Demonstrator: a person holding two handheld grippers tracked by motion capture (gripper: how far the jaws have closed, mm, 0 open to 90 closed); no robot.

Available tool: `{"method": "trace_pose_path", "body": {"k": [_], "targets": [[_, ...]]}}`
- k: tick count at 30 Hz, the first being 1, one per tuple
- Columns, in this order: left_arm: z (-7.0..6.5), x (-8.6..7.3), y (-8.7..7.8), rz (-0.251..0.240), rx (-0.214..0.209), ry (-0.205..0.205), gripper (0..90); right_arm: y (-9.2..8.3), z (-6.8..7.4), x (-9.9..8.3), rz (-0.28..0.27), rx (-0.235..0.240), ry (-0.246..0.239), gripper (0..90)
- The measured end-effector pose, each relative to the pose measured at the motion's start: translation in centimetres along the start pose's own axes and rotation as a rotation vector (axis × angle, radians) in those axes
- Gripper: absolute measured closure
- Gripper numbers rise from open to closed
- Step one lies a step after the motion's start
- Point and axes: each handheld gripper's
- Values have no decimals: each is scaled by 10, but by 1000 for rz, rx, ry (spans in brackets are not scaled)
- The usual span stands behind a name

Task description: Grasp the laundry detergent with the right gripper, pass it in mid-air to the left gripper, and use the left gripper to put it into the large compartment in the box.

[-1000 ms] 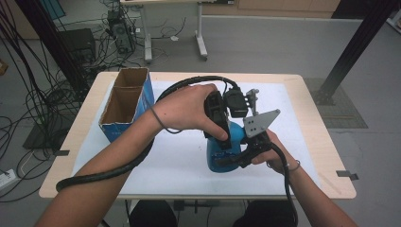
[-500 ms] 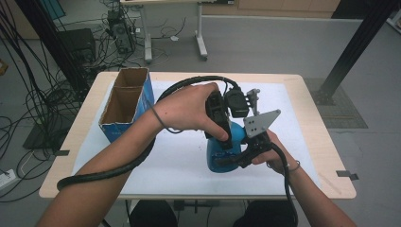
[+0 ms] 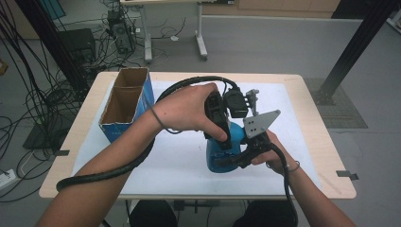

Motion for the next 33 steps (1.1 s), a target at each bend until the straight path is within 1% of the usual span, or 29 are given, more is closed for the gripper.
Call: {"method": "trace_pose_path", "body": {"k": [16,21,33], "targets": [[0,-3,1,-1,-2,-7,378,3,0,0,4,0,0,434],[1,-4,1,6,-3,-9,378,4,0,0,3,5,1,433],[0,-4,1,0,-5,-10,378,3,1,0,7,7,5,434]]}}
Point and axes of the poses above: each handheld gripper's, and its own axes: y roughly forward along the jaws, x roughly out of its top, z roughly to its left, and after that the axes turned 4 degrees about -y, right-handed
